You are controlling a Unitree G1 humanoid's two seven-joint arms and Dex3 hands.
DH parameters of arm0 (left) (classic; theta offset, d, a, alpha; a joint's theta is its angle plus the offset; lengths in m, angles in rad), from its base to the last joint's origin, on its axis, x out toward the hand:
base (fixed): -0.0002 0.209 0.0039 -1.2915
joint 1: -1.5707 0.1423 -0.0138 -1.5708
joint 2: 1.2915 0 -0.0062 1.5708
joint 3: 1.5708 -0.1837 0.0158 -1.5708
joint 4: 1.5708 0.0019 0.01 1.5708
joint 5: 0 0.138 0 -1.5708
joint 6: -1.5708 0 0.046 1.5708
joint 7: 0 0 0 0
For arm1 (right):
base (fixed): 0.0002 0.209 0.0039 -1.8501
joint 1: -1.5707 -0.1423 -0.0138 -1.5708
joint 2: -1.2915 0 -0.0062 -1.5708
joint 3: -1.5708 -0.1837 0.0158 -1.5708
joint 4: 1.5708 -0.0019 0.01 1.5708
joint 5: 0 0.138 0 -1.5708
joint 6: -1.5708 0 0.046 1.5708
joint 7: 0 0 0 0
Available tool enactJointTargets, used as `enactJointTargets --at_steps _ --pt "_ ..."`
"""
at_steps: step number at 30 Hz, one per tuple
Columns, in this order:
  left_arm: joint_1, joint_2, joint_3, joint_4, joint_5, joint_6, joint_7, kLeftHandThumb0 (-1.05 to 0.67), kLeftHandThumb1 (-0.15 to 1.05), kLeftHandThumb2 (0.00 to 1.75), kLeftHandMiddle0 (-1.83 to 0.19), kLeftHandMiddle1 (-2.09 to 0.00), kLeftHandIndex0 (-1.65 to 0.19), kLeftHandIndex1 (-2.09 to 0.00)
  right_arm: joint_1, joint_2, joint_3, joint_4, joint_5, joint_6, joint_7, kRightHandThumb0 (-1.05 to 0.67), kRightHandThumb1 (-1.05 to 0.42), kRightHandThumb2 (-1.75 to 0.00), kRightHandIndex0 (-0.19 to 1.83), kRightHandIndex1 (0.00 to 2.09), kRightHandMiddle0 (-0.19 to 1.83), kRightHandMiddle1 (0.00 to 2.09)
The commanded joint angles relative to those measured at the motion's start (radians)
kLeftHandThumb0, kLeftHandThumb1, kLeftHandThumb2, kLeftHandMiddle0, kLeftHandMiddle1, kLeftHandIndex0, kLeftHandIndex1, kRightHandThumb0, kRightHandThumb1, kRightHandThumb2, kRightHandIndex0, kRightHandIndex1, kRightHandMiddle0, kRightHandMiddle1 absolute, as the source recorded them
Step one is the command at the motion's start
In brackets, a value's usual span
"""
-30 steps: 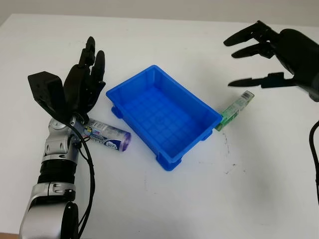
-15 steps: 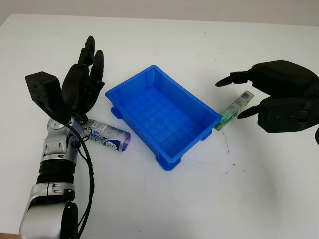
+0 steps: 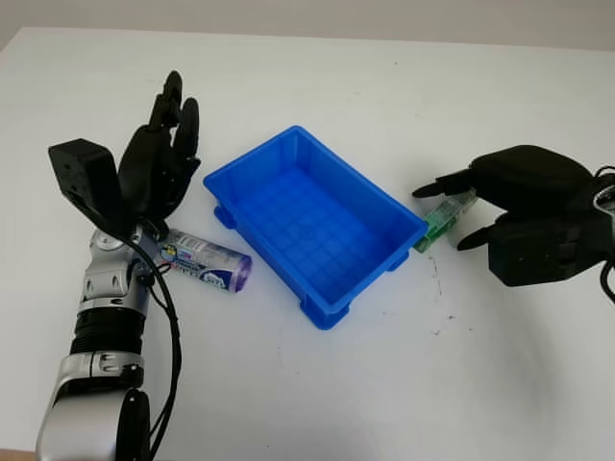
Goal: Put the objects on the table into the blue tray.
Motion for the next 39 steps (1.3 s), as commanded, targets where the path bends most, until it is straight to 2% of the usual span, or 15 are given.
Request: enactJointTargets --at_steps 1,2,3,4,5,6,7,12,17,19,22,28,31,36,39 --pt "-0.004 0.013 0.004 0.0 -0.001 -0.005 -0.003 -0.71 1.05 0.52 0.15 -0.05 0.17 -0.05 0.024 0.001 0.029 0.04 -0.027 -0.033 -0.027 -0.23 -0.89 -0.07 0.64 0.31 0.67 0.26" --pt "-0.004 0.014 0.003 0.001 -0.001 -0.007 -0.008 -0.71 1.05 0.52 0.15 -0.05 0.17 -0.05 0.022 -0.001 0.038 0.057 -0.052 -0.049 -0.059 -0.24 -0.9 -0.06 0.58 0.48 0.58 0.47" --pt "-0.005 0.016 0.001 0.002 0.001 -0.008 -0.01 -0.71 1.05 0.52 0.16 -0.05 0.18 -0.05 0.02 -0.004 0.046 0.075 -0.078 -0.072 -0.1 -0.32 -0.92 -0.06 0.35 1.16 0.41 1.07" --pt "-0.005 0.018 -0.001 0.004 0.003 -0.008 -0.014 -0.71 1.05 0.52 0.16 -0.05 0.18 -0.05 0.016 -0.007 0.055 0.095 -0.101 -0.094 -0.139 -0.36 -0.93 -0.06 0.22 1.56 0.31 1.43" --pt "-0.006 0.019 -0.003 0.004 0.004 -0.005 -0.015 -0.72 1.05 0.52 0.16 -0.05 0.18 -0.05 0.013 -0.009 0.062 0.116 -0.123 -0.115 -0.182 -0.4 -0.94 -0.06 0.16 1.82 0.24 1.7" --pt "-0.005 0.019 -0.004 0.001 0.005 -0.003 -0.014 -0.72 1.05 0.52 0.17 -0.05 0.18 -0.05 0.011 -0.011 0.068 0.134 -0.147 -0.134 -0.229 -0.45 -0.95 -0.06 0.24 1.98 0.23 1.93" --pt "-0.003 0.019 -0.006 -0.002 0.007 -0.001 -0.013 -0.72 1.05 0.51 0.17 -0.05 0.18 -0.05 0.009 -0.012 0.075 0.151 -0.172 -0.144 -0.271 -0.47 -0.96 -0.06 0.34 2.04 0.25 2.01" --pt "0.0 0.019 -0.007 -0.011 0.013 0.005 -0.005 -0.72 1.05 0.5 0.16 -0.05 0.17 -0.06 0.0 -0.009 0.101 0.218 -0.26 -0.152 -0.44 -0.54 -1.0 -0.06 0.83 2.09 0.57 2.09" --pt "0.0 0.022 -0.011 -0.004 0.018 0.0 -0.011 -0.72 1.05 0.5 0.17 -0.05 0.18 -0.05 -0.026 -0.002 0.127 0.265 -0.314 -0.157 -0.577 -0.53 -1.0 -0.05 1.1 2.09 0.75 2.09" --pt "0.0 0.021 -0.013 -0.004 0.02 0.0 -0.007 -0.73 1.05 0.5 0.16 -0.05 0.17 -0.05 -0.033 0.003 0.125 0.267 -0.318 -0.145 -0.603 -0.5 -1.01 -0.05 1.12 2.09 0.76 2.09" --pt "-0.001 0.02 -0.015 -0.003 0.019 0.001 -0.006 -0.74 1.05 0.49 0.17 -0.05 0.18 -0.05 -0.054 0.007 0.111 0.275 -0.303 -0.137 -0.624 -0.44 -1.0 -0.04 1.0 2.09 0.66 2.09" --pt "-0.007 0.021 -0.016 0.009 0.021 -0.007 -0.009 -0.74 1.05 0.48 0.17 -0.05 0.18 -0.05 -0.107 0.026 0.069 0.263 -0.26 -0.063 -0.643 -0.44 -0.98 -0.05 0.87 2.09 0.58 2.05" --pt "-0.008 0.021 -0.014 0.013 0.018 -0.01 -0.014 -0.74 1.05 0.48 0.17 -0.05 0.18 -0.05 -0.121 0.063 0.017 0.232 -0.167 -0.034 -0.638 -0.4 -0.98 -0.05 0.97 2.09 0.69 2.08" --pt "-0.005 0.017 -0.016 0.005 0.018 -0.005 -0.011 -0.75 1.05 0.48 0.17 -0.05 0.18 -0.05 -0.131 0.165 -0.073 0.091 0.045 0.008 -0.556 -0.41 -1.02 -0.06 1.07 2.09 0.81 2.09" --pt "-0.005 0.014 -0.018 0.009 0.02 -0.012 -0.011 -0.74 1.05 0.48 0.17 -0.05 0.18 -0.05 -0.121 0.24 -0.095 -0.084 0.135 0.076 -0.48 -0.4 -1.04 -0.07 1.1 2.09 0.88 2.09"
